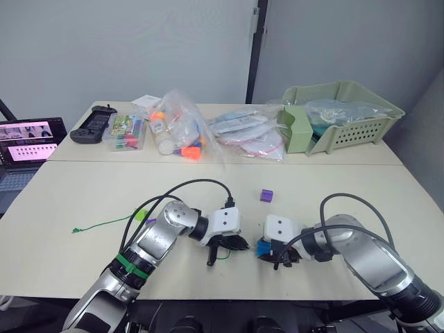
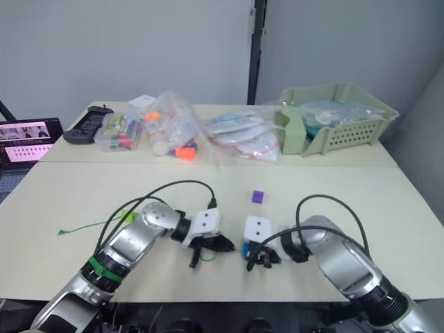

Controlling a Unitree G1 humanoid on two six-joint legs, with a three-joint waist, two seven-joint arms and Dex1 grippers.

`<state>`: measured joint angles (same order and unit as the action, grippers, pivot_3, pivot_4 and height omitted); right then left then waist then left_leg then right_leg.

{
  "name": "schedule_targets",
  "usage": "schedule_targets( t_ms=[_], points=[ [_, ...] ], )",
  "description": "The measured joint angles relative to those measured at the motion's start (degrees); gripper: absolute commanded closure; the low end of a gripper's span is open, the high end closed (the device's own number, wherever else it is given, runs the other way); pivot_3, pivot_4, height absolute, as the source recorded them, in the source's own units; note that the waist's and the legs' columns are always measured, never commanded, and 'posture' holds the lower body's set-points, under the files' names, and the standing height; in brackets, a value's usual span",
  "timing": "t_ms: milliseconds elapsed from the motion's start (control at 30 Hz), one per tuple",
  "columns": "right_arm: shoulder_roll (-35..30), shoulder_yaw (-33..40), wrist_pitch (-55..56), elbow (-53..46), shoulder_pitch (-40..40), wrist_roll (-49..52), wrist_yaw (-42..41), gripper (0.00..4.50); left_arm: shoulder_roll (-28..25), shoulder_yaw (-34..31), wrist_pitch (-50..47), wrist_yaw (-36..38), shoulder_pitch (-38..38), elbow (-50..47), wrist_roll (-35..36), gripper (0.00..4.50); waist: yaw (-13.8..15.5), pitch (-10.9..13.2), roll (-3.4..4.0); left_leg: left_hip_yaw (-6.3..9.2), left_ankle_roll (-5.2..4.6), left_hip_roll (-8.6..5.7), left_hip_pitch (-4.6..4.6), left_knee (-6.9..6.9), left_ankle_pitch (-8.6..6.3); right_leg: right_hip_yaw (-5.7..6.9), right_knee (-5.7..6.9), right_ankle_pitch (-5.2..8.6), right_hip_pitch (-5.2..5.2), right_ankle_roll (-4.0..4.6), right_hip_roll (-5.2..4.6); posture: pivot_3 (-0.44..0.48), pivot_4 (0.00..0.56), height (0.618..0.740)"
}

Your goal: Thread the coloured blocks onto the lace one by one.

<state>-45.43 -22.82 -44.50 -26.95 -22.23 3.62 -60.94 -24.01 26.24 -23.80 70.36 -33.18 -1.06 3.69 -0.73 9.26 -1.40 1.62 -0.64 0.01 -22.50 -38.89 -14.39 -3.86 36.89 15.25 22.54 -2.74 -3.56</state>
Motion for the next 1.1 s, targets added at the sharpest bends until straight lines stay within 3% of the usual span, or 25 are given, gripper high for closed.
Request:
schedule_targets(
  t_ms=[500,800,1100],
  points=[
    [-0.11,0.16,-1.82,0.04,0.01,-0.09,0.23,3.14,4.16,1.47,-0.14,-4.53,0.62,1.73,-0.28,4.47,0.41,0.0,0.0,0.0,0.0,-0.02,0.0,-0.08,0.01,-0.01,-0.03,0.0,-0.07,0.0,-0.02,0.0,0.15,0.74],
    [0.96,0.08,-1.93,-0.02,0.0,-0.02,0.95,3.14,4.89,-2.27,2.29,-2.96,-0.6,1.27,4.37,1.53,-0.09,0.0,0.0,-0.01,0.01,0.03,0.09,-0.04,0.0,-0.01,0.0,0.0,-0.1,0.0,0.01,0.0,0.15,0.74],
    [0.91,-0.03,-1.86,-0.14,0.12,0.0,1.26,3.14,-4.08,-4.81,4.8,-0.56,3.26,0.9,5.22,1.53,-0.27,0.0,0.0,-0.01,0.0,0.05,0.17,0.05,0.0,-0.02,0.08,0.0,-0.1,0.04,0.02,0.0,0.15,0.74]
  ],
)
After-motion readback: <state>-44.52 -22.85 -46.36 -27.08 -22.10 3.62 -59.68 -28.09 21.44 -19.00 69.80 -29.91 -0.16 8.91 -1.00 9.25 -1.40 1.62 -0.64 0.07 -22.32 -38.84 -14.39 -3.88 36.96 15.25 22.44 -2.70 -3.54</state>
